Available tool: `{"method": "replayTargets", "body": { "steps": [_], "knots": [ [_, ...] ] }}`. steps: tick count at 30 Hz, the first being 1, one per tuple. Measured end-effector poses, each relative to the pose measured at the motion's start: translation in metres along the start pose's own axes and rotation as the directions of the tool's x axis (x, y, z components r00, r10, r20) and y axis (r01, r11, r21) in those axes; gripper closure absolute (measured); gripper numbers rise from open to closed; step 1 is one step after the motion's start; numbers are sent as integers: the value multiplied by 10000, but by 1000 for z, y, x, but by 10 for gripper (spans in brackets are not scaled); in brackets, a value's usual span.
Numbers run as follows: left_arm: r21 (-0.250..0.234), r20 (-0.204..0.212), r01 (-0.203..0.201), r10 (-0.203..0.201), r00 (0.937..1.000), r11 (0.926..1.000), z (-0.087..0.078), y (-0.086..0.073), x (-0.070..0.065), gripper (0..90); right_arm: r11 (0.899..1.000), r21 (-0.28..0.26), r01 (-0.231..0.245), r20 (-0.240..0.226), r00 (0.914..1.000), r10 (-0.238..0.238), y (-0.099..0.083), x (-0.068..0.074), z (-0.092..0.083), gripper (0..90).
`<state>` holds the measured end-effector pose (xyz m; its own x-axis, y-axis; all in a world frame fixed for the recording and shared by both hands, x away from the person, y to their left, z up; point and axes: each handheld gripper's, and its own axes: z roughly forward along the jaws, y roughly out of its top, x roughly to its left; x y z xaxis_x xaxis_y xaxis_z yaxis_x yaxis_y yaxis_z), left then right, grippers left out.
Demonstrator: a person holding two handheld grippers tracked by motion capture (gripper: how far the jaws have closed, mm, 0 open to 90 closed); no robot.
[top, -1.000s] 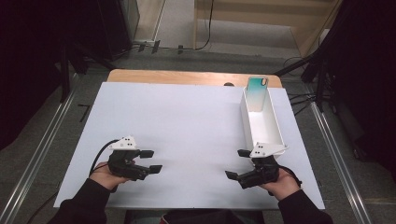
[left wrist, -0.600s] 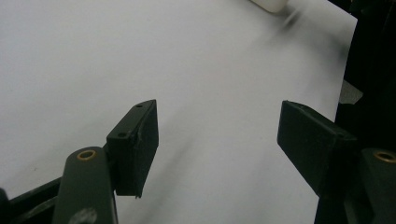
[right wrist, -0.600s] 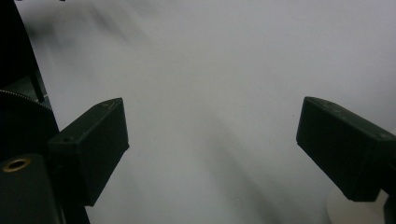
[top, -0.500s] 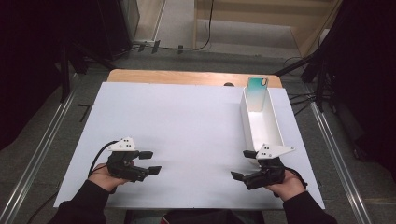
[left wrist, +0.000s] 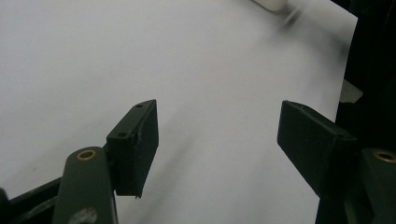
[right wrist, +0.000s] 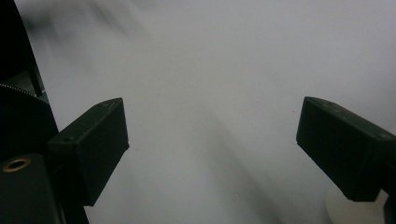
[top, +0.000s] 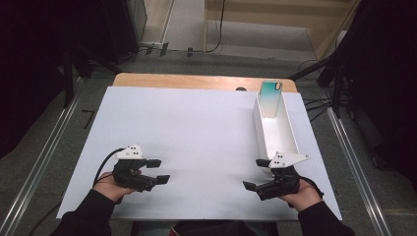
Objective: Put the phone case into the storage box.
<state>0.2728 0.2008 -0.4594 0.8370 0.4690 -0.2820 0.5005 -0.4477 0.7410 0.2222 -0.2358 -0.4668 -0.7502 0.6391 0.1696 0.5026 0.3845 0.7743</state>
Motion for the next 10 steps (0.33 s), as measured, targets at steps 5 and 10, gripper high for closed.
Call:
{"method": "replayTargets", "body": {
  "steps": [5, 10],
  "knots": [
    [2, 0, -6, 6, 10000, 10000, 0, 0, 0, 290, 10000, 90, -36, 70, 10000, 35, 0, 1, -1, 80],
    [58, -21, 21, -21, 10000, 10000, 0, 0, 0, 290, 9999, 116, 67, 152, 9999, -68, -1, 1, 0, 80]
  ]
}}
